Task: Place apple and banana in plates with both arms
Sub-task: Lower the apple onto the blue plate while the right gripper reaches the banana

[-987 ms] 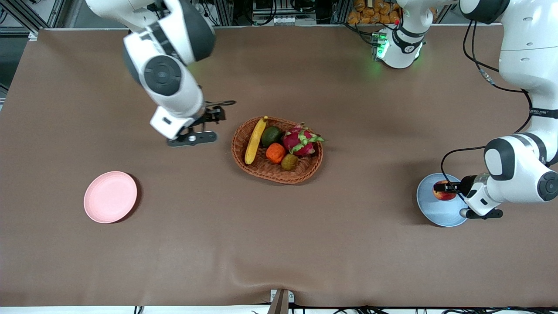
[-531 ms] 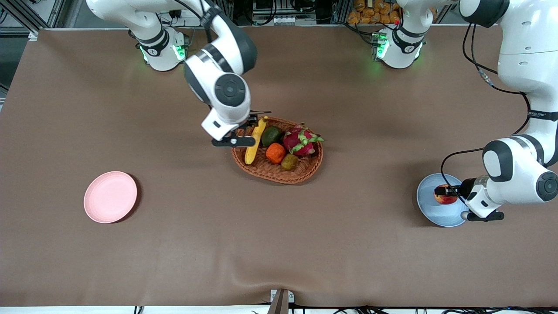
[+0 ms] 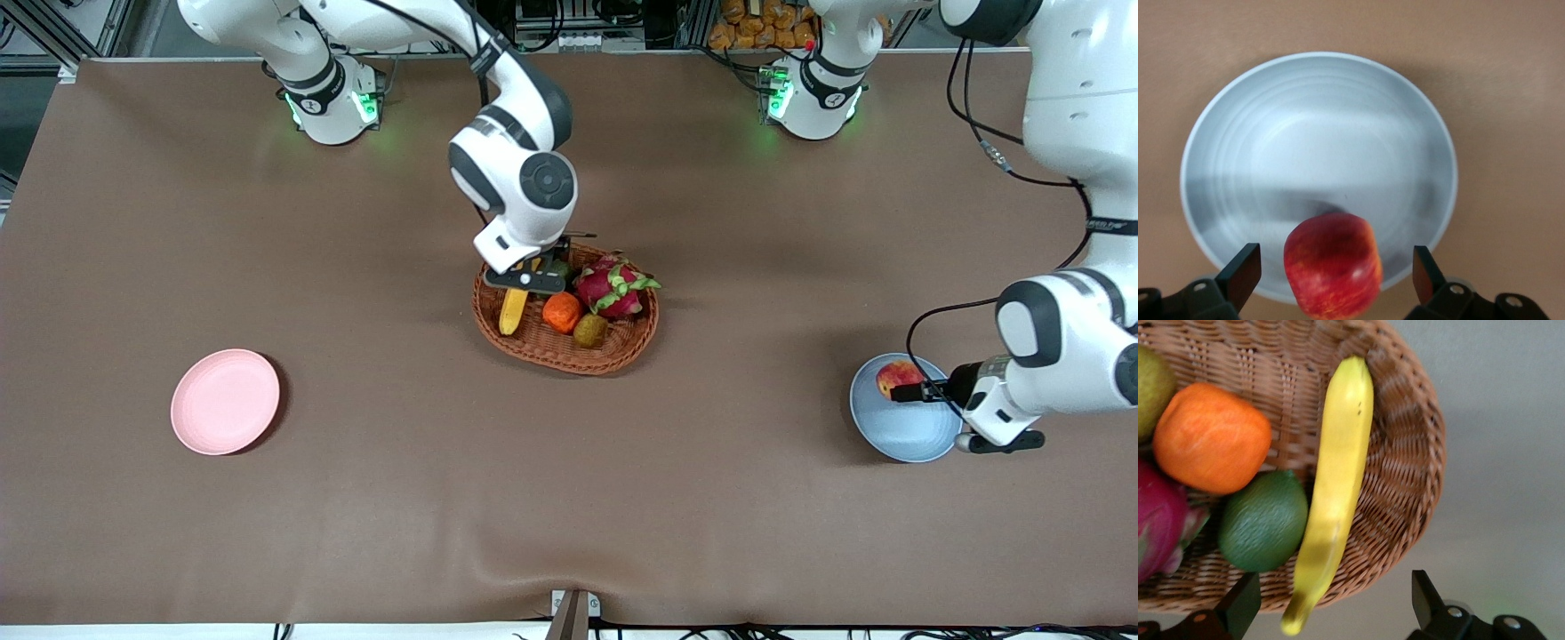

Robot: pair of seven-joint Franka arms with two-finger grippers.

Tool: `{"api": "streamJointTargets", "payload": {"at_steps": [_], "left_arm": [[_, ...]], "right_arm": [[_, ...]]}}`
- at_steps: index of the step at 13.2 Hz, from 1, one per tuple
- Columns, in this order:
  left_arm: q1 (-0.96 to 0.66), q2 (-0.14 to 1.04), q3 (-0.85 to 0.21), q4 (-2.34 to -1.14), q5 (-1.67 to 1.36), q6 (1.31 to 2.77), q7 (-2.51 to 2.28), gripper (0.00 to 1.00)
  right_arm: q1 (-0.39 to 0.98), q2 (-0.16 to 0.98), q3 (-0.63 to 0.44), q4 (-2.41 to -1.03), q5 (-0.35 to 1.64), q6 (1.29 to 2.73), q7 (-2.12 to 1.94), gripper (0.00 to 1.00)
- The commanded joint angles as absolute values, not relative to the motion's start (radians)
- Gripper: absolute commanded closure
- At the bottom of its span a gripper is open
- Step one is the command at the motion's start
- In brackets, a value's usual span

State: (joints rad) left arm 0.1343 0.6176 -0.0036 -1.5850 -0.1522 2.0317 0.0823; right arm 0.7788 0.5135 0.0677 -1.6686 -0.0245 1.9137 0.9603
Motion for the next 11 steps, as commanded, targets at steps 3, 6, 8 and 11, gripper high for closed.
{"api": "streamJointTargets", "payload": {"at_steps": [3, 6, 8, 11], "left_arm": [[0.14, 0.41, -0.014, -1.606, -0.169, 1.823, 0.014, 0.0], [0.133, 0.293, -0.02, -1.609, -0.16, 1.776, -0.038, 0.0], [0.132, 0.223, -0.043, -1.609, -0.156, 1.755, -0.083, 0.0], [0.133, 0.126, -0.093, -1.591, -0.065, 1.701, -0.106, 0.0]], "right_arm": [[0.83, 0.555, 0.058, -1.647, -0.048, 1.907, 1.077, 0.05], [0.848, 0.555, 0.058, -1.647, -0.048, 1.904, 1.104, 0.1], [0.862, 0.561, 0.058, -1.647, -0.048, 1.902, 1.109, 0.18], [0.862, 0.569, 0.057, -1.644, -0.051, 1.907, 1.109, 0.36]]}}
